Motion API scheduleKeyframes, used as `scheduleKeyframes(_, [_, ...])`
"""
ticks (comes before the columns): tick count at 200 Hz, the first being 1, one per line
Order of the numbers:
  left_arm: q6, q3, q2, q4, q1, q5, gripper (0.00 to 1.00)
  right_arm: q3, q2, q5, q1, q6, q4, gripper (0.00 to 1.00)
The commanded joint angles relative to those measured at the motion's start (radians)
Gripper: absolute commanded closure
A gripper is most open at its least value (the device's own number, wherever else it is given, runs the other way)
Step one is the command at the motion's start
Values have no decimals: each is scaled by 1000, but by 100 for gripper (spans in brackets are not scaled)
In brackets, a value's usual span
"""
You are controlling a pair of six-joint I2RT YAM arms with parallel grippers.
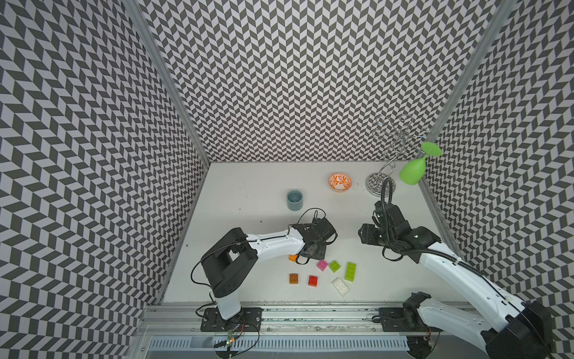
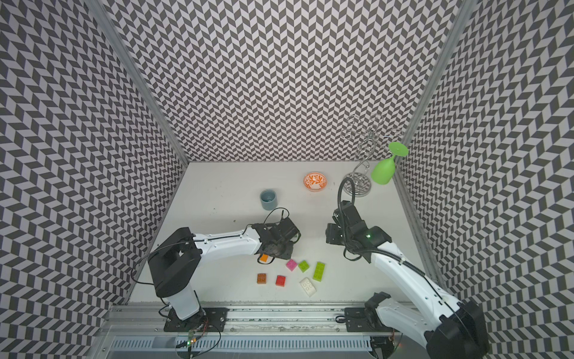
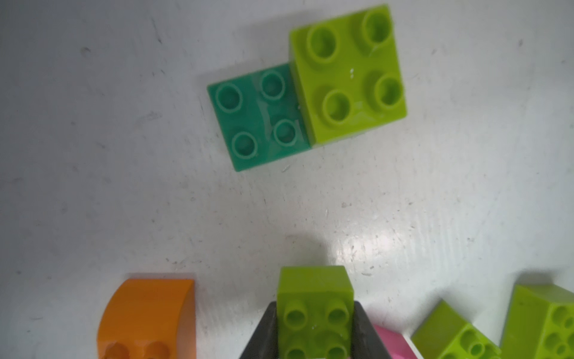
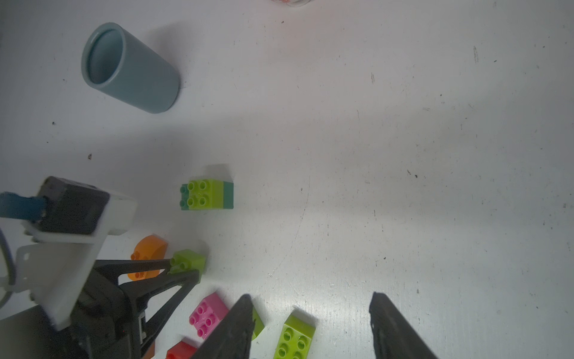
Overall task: Assemble the letter s with lego
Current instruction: Place the lego brick at the center of the board, then pick up the lego brick from the center of the board.
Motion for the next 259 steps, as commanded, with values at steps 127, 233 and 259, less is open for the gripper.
scheduleKeyframes(127, [-41, 68, -143, -3, 8, 3, 44, 4, 64, -155, 8, -96, 60, 43])
scheduleKeyframes(233, [261, -184, -573, 18, 554, 134, 45, -37, 231, -102, 353, -92, 114, 43])
scheduleKeyframes(259, [312, -244, -609, 63, 653, 197, 46, -46, 280, -100, 383, -82, 139, 42])
